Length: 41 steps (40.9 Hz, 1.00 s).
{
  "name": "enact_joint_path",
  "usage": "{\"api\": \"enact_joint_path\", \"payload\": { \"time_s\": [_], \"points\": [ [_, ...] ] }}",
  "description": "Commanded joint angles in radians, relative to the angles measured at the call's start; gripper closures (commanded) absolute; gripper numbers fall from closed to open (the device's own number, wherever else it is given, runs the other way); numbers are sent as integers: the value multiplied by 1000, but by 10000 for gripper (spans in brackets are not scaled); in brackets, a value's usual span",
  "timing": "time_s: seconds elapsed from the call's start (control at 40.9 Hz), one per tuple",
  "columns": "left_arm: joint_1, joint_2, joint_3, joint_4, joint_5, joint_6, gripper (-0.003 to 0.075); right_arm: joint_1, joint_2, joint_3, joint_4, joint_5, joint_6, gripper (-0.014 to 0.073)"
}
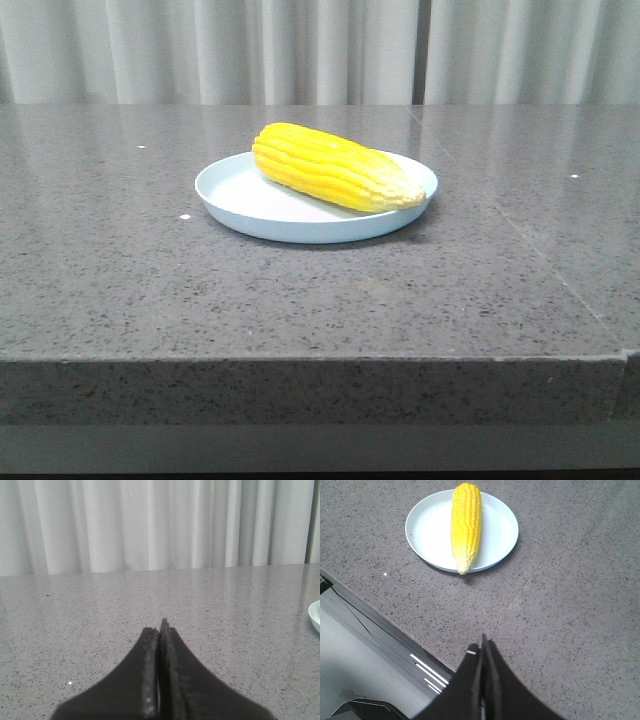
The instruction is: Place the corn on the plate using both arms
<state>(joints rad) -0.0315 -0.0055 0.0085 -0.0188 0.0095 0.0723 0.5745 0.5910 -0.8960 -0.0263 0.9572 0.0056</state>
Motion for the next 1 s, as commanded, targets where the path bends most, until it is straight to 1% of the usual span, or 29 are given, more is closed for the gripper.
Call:
{"api": "enact_joint_path", "payload": {
  "time_s": [0.0,0.636,0.71,0.759,0.808,0.979],
  "points": [
    [-1,-18,24,-9,-77,0,741,0,-1,-23,-4,-66,-6,661],
    [-1,-18,24,-9,-77,0,741,0,-1,-23,-4,-66,-6,661],
    [-1,-18,24,-9,-77,0,741,0,-19,-5,-3,-89,-6,661],
    [-1,-18,24,-9,-77,0,741,-28,-40,22,-4,-109,-6,661],
    [-1,-18,24,-9,-77,0,741,-83,-73,64,-5,-158,-6,661],
    [-1,-18,24,-9,-77,0,741,-280,-242,284,-3,-458,-6,661]
  ]
}}
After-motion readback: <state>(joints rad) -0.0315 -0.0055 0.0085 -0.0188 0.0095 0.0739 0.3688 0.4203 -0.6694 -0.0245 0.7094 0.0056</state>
